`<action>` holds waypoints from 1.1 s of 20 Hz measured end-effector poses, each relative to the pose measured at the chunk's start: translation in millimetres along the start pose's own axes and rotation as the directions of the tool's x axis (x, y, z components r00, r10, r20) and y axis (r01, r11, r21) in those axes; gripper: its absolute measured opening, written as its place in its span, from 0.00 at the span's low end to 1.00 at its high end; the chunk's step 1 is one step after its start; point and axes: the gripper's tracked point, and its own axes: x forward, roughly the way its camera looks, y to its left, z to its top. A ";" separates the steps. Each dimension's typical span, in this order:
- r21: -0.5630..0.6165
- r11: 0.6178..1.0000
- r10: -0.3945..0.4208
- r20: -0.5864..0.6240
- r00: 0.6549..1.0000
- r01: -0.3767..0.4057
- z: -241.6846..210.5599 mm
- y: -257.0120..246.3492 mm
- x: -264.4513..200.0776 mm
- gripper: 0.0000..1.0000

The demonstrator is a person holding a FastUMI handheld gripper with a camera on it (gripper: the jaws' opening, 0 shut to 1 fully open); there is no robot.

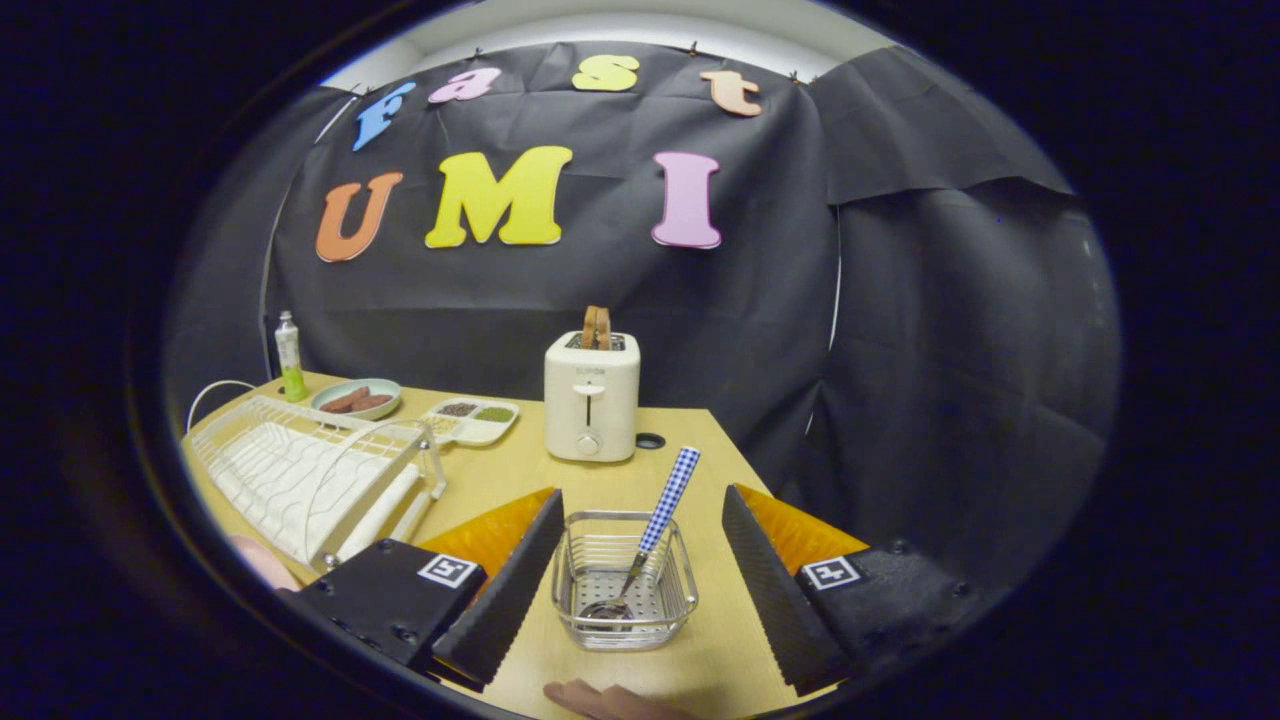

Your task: Take the plate from the dish rack, then take the spoon from the basket and place it into the plate.

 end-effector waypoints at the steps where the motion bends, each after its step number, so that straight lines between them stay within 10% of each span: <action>1: 0.017 1.000 0.018 -0.012 1.000 -0.018 0.5 2.5 5.6 1.00; 6: 0.117 0.992 0.051 -0.071 0.996 -0.043 4.7 2.0 38.5 0.94; 14: 0.193 0.981 0.057 -0.126 0.990 -0.032 0.6 -11.4 55.5 0.25; 22: 0.171 0.985 0.044 -0.055 0.998 -0.034 22.9 -8.4 37.0 0.14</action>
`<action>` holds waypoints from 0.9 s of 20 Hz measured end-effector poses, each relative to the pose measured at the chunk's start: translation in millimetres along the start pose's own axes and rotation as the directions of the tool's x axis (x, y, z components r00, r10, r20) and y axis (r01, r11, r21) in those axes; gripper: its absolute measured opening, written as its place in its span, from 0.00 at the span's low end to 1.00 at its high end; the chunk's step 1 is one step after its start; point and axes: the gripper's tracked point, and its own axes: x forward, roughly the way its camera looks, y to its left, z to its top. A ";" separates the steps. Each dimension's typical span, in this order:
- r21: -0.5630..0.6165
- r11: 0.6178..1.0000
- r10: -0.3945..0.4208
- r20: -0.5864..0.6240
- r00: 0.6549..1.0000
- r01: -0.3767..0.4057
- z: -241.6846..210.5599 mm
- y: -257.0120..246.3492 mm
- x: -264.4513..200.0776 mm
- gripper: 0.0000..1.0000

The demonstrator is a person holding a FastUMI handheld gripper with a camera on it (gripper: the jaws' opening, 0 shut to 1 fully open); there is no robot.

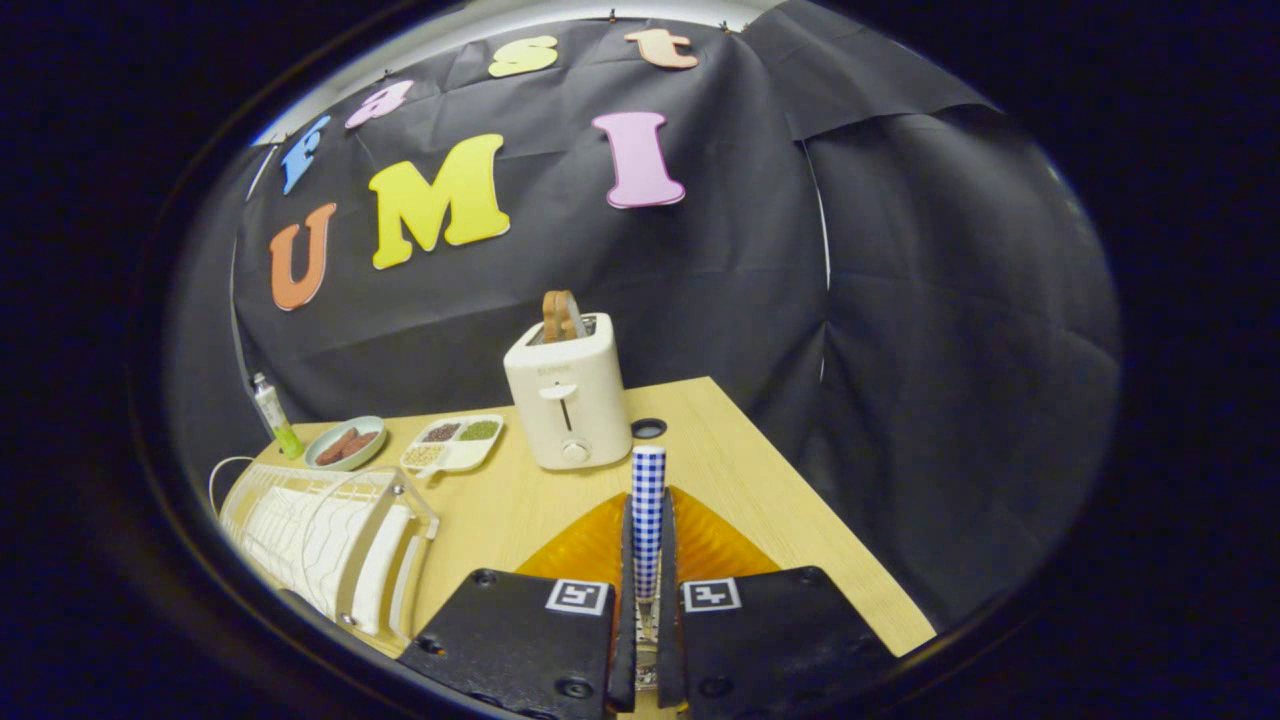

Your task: Take the plate from the dish rack, then take the spoon from the basket and place it into the plate.

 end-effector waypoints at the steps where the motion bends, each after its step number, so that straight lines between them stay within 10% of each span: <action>1: -0.003 1.000 0.008 0.014 1.000 -0.008 3.7 -0.1 -5.6 0.14; 18: -0.113 0.991 0.105 0.367 0.924 -0.068 66.2 88.1 -173.3 0.13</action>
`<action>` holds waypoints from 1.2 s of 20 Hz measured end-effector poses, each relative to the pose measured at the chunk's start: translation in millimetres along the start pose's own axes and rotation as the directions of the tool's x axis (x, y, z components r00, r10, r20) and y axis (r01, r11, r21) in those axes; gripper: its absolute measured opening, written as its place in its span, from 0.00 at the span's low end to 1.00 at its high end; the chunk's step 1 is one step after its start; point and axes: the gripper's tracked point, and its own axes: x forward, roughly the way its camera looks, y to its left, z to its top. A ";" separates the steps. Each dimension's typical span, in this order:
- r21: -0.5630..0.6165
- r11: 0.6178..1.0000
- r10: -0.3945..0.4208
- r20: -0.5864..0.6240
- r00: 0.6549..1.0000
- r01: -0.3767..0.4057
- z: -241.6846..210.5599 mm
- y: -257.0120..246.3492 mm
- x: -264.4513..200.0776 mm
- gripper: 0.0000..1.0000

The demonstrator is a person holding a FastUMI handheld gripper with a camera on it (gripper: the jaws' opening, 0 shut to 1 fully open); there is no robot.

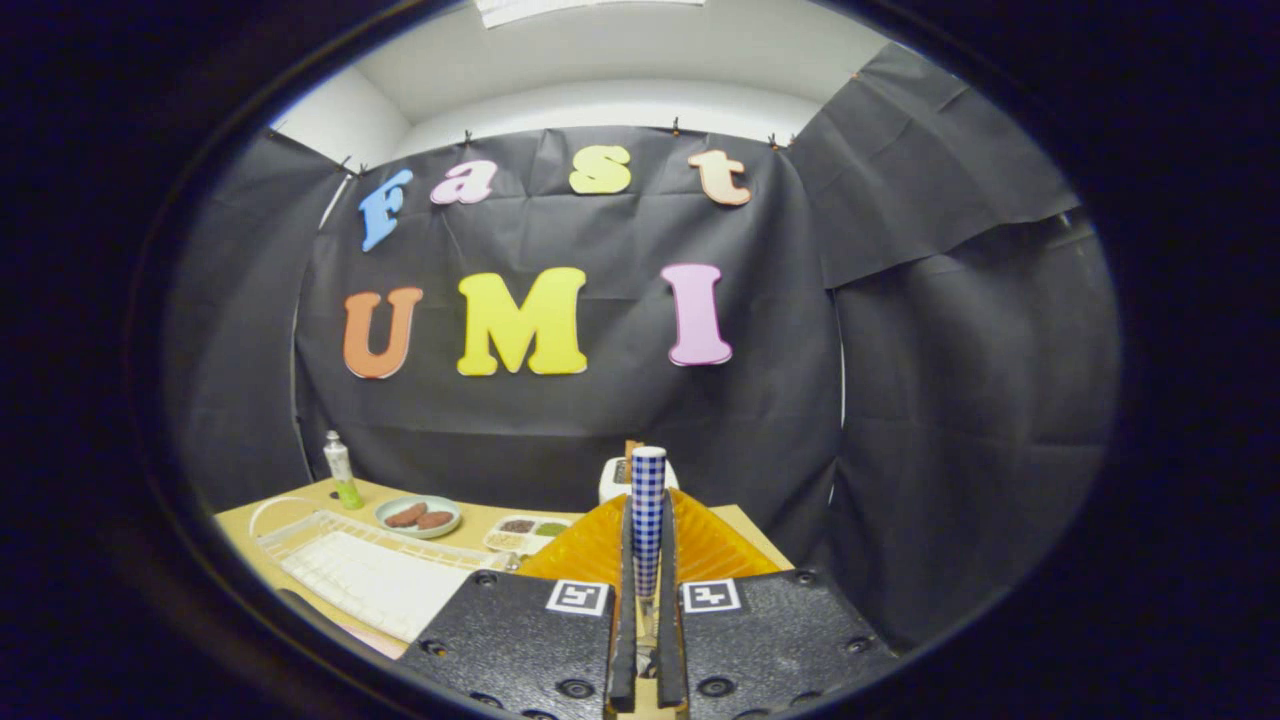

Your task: Take the plate from the dish rack, then take the spoon from the basket and place it into the plate.

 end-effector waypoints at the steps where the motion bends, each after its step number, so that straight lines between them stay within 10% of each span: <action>1: 0.001 1.000 0.008 0.007 1.000 -0.008 -1.8 10.3 -12.9 0.14; 16: -0.072 0.964 0.255 0.001 0.967 -0.255 -76.7 214.1 -149.3 0.13; 24: -0.052 0.978 0.200 -0.010 0.980 -0.200 -127.5 253.0 -154.5 0.14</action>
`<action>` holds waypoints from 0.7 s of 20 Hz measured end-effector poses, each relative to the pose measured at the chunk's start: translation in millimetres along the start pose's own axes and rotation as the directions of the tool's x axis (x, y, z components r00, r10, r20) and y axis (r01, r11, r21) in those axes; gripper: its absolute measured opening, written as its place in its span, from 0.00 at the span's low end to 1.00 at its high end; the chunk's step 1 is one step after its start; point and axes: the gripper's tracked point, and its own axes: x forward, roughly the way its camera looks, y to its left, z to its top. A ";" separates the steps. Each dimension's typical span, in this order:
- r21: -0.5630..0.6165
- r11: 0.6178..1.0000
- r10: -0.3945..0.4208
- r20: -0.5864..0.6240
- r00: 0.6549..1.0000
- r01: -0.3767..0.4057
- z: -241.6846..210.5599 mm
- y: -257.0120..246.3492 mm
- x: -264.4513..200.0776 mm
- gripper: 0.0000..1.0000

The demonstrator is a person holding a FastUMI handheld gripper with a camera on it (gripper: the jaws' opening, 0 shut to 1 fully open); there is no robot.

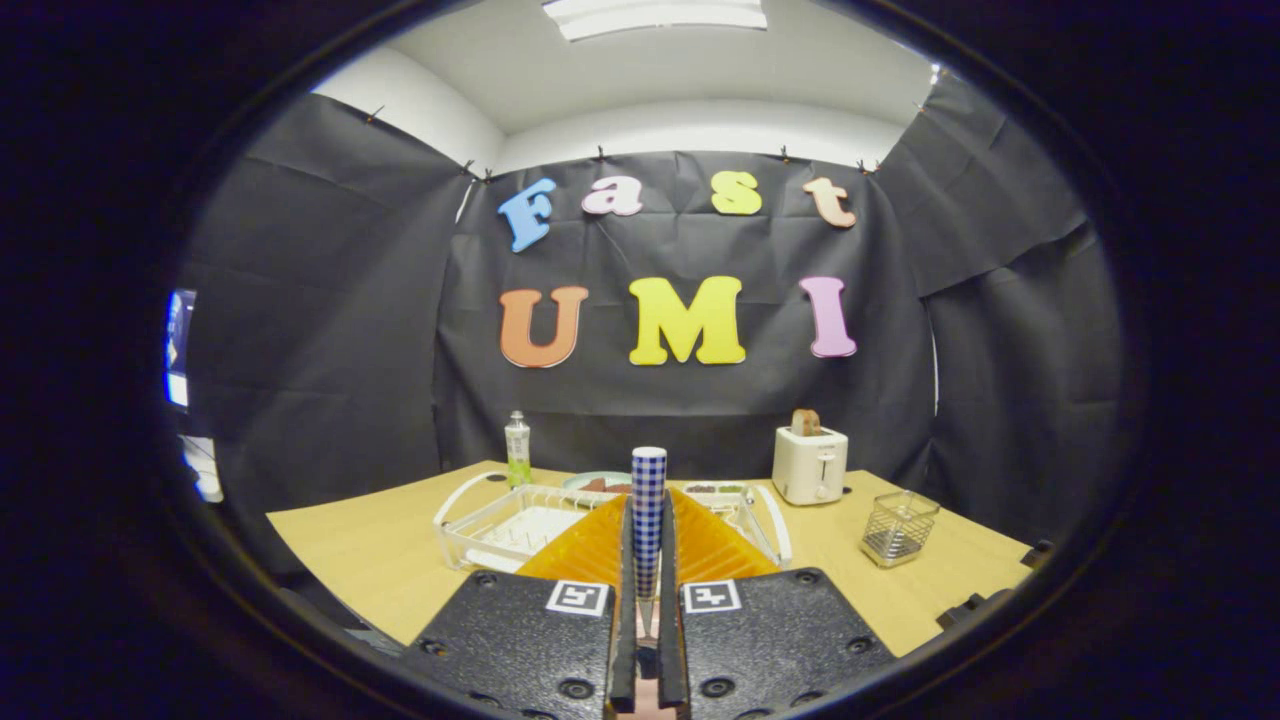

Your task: Take the plate from the dish rack, then take the spoon from the basket and place it into the plate.

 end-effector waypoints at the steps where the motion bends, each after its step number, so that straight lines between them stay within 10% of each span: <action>1: 0.001 1.000 -0.005 -0.005 1.000 0.005 -5.6 2.9 -0.9 0.14; 14: 0.060 0.998 -0.008 -0.010 1.000 0.009 -51.7 10.4 9.7 0.16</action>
